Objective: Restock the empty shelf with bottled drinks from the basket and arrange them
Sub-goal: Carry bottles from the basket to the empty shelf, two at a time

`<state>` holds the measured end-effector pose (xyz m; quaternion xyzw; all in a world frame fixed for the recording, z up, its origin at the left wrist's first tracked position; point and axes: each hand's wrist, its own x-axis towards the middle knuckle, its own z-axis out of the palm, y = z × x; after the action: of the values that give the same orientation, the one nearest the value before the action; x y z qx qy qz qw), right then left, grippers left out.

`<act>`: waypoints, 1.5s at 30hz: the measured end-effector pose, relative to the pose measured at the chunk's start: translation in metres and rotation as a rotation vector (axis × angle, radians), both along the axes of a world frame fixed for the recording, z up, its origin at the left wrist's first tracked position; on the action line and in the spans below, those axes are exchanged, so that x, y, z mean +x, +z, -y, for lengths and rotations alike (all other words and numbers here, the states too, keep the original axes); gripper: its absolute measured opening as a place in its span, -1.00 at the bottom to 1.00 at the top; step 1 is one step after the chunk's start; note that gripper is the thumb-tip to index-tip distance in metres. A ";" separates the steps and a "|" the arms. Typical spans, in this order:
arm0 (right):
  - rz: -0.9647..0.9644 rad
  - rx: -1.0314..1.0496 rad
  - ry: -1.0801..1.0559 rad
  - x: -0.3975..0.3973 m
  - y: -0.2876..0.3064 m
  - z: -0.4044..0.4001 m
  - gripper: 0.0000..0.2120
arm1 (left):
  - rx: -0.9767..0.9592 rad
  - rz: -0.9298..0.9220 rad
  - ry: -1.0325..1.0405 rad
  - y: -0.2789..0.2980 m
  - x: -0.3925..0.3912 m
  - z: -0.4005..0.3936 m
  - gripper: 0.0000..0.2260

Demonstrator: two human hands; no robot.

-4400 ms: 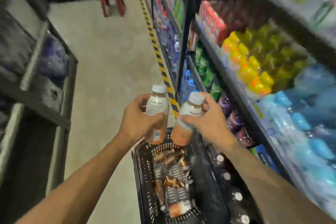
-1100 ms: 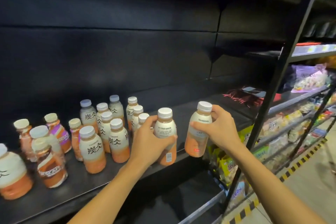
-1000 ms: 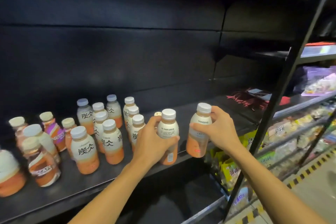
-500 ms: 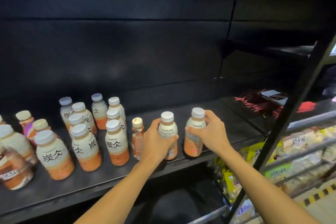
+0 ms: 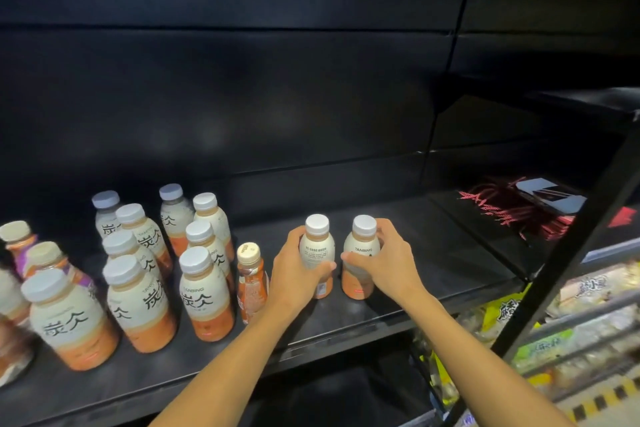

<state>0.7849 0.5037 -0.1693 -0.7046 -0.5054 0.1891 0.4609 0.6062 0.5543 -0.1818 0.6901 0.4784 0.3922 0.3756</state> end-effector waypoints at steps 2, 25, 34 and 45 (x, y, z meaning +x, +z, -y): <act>0.013 -0.013 0.019 0.003 0.001 -0.005 -0.36 | -0.007 -0.010 -0.008 0.000 0.003 -0.004 -0.34; 0.605 -0.058 0.044 -0.023 0.087 0.039 -0.45 | 0.504 -0.838 0.094 0.102 -0.038 0.027 -0.47; 0.796 0.059 0.147 -0.133 0.126 0.062 -0.47 | 0.545 -0.833 0.241 0.136 -0.170 0.077 -0.43; 0.732 0.270 0.546 -0.403 0.151 0.113 -0.58 | 0.353 -0.875 0.573 0.143 -0.442 0.200 -0.43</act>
<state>0.3822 0.3910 -0.0186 -0.4999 -0.8214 -0.0246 0.2735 0.1641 0.3541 -0.0389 0.6835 0.6855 0.2294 -0.1015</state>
